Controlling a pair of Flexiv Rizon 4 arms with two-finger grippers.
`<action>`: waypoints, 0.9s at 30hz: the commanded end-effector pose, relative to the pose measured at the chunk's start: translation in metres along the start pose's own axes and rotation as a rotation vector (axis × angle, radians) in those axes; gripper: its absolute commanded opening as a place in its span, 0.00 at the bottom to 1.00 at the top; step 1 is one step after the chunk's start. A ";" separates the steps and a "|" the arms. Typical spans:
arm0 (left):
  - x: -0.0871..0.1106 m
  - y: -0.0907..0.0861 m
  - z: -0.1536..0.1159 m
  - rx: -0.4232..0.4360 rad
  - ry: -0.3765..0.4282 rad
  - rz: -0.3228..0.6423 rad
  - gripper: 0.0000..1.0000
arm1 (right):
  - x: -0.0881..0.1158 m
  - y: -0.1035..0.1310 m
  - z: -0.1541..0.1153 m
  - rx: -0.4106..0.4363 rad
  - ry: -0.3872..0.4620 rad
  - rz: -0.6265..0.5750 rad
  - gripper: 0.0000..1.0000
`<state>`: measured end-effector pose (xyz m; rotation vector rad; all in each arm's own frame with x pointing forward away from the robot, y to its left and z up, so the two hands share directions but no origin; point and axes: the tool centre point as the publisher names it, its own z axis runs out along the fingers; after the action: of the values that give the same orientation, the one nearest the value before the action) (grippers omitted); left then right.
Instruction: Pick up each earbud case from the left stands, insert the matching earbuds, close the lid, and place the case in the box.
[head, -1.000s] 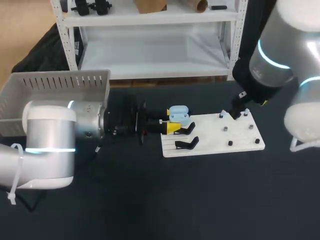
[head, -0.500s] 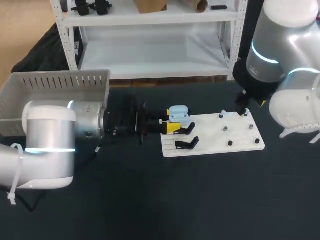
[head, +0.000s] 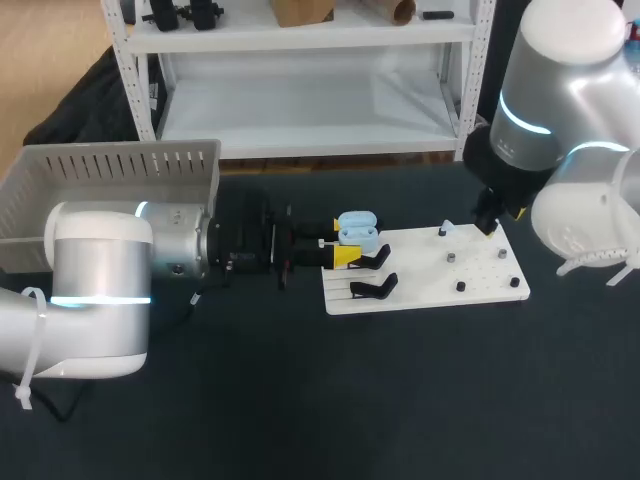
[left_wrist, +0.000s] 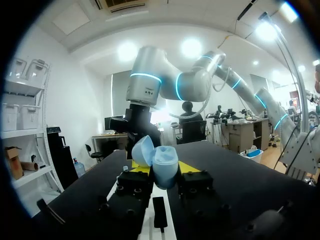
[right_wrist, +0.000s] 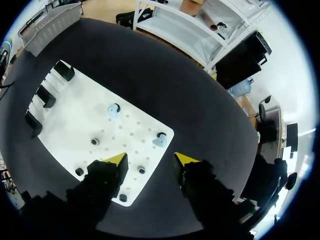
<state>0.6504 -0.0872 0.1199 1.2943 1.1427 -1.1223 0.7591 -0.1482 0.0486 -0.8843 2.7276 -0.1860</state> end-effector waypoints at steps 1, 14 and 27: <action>0.000 -0.002 0.000 -0.005 0.002 0.001 0.00 | -0.002 0.001 0.006 0.010 0.001 -0.005 0.55; 0.000 -0.002 0.000 -0.005 0.002 0.001 0.00 | -0.006 -0.009 0.021 0.031 -0.015 -0.004 0.48; 0.000 -0.002 0.000 -0.005 0.002 0.001 0.00 | -0.008 -0.011 0.027 0.042 -0.032 -0.001 0.47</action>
<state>0.6504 -0.0872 0.1199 1.2942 1.1427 -1.1223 0.7799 -0.1533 0.0297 -0.8774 2.6922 -0.2187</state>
